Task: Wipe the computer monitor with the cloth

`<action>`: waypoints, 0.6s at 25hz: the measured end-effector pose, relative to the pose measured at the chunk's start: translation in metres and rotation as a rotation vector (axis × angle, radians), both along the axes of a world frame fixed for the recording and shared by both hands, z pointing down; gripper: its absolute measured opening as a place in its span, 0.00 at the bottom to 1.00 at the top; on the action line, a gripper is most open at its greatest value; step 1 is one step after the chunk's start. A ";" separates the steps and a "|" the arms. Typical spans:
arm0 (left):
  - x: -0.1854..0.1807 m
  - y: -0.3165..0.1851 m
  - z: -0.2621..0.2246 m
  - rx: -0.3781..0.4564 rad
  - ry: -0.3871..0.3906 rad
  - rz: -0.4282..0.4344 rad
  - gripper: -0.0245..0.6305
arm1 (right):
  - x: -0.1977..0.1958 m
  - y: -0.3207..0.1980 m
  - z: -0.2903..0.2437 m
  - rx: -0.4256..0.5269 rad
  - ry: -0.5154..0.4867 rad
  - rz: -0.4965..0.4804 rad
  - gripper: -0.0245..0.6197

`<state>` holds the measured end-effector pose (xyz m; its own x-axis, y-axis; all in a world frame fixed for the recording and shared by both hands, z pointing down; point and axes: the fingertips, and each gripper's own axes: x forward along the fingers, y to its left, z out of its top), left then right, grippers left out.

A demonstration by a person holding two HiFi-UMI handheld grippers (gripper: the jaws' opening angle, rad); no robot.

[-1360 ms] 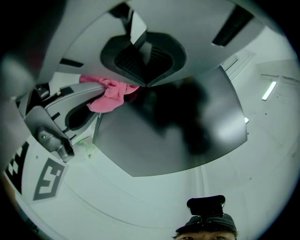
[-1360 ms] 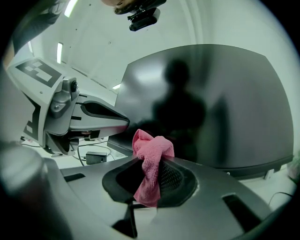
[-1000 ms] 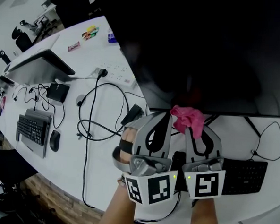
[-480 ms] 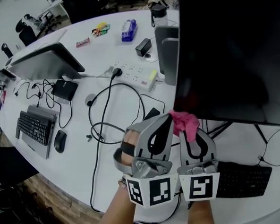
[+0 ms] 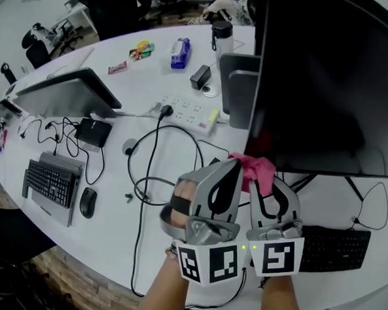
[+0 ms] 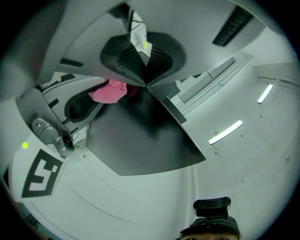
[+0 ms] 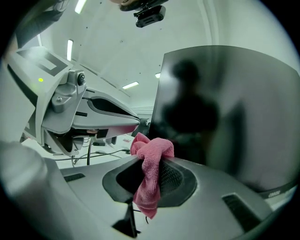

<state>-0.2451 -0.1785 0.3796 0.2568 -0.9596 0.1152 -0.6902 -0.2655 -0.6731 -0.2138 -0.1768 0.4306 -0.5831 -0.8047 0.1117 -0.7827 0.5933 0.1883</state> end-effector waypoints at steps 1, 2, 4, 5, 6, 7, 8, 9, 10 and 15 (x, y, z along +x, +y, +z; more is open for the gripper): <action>0.000 0.000 -0.006 0.006 -0.002 0.004 0.05 | -0.001 -0.002 -0.007 0.014 0.005 0.000 0.14; 0.000 0.000 -0.012 0.012 -0.005 0.008 0.05 | -0.001 -0.003 -0.014 0.028 0.004 0.000 0.14; 0.000 -0.001 -0.023 0.023 -0.010 0.015 0.05 | -0.002 -0.005 -0.028 0.053 -0.005 0.004 0.14; -0.001 -0.001 -0.028 0.028 -0.013 0.019 0.05 | -0.002 -0.006 -0.034 0.065 -0.005 0.006 0.14; -0.001 -0.001 -0.033 0.033 -0.015 0.023 0.05 | -0.002 -0.006 -0.040 0.075 -0.004 0.008 0.14; -0.001 -0.002 -0.038 0.039 -0.016 0.026 0.05 | -0.002 -0.007 -0.045 0.082 -0.004 0.012 0.14; -0.001 -0.002 -0.043 0.046 -0.018 0.030 0.05 | -0.002 -0.007 -0.049 0.088 -0.006 0.016 0.14; -0.001 -0.002 -0.048 0.052 -0.019 0.033 0.05 | -0.002 -0.007 -0.053 0.093 -0.009 0.021 0.14; -0.002 -0.002 -0.052 0.057 -0.021 0.035 0.05 | -0.002 -0.007 -0.058 0.097 -0.013 0.026 0.14; -0.003 -0.003 -0.073 0.076 -0.015 0.041 0.05 | 0.000 -0.010 -0.083 0.132 0.008 0.035 0.14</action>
<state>-0.2479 -0.1818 0.3061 0.2945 -0.9545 0.0469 -0.6693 -0.2410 -0.7028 -0.2137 -0.1865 0.3479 -0.5543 -0.8323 0.0082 -0.8004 0.5357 0.2690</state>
